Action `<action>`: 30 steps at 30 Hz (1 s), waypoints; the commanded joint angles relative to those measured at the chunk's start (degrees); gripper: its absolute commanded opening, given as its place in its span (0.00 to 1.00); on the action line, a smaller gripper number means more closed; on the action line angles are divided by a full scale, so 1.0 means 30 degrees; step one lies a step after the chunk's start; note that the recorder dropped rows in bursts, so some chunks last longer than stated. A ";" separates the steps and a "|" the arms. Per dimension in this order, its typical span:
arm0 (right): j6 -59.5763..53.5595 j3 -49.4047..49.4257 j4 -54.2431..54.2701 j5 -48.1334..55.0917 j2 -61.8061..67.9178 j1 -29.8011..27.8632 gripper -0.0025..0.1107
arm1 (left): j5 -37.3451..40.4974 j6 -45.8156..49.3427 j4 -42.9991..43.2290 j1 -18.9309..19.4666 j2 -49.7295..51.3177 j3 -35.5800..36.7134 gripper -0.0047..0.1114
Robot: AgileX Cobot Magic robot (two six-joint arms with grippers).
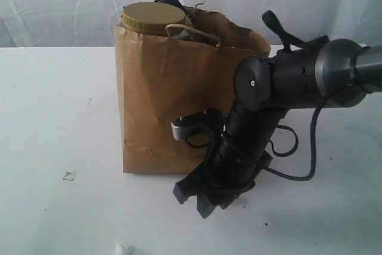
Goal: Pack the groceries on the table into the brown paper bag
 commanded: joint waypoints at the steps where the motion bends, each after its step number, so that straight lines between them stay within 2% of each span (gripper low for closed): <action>1: -0.0281 0.0071 -0.0362 -0.2827 0.0018 0.0002 0.36 | -0.0070 -0.0036 -0.0196 -0.0139 -0.0151 0.0043 0.04; 11: 0.0850 0.0071 -0.4306 -0.3381 0.0251 0.0002 0.36 | -0.0070 -0.0036 -0.0196 -0.0139 -0.0151 0.0043 0.04; 26: 0.0802 0.0071 -0.4153 -0.2999 0.1106 0.0560 0.36 | -0.0070 -0.0036 -0.0196 -0.0139 -0.0151 0.0043 0.04; 30: 0.0797 0.0071 -0.4117 -0.2913 0.1268 0.0788 0.29 | -0.0070 -0.0036 -0.0196 -0.0139 -0.0151 0.0043 0.04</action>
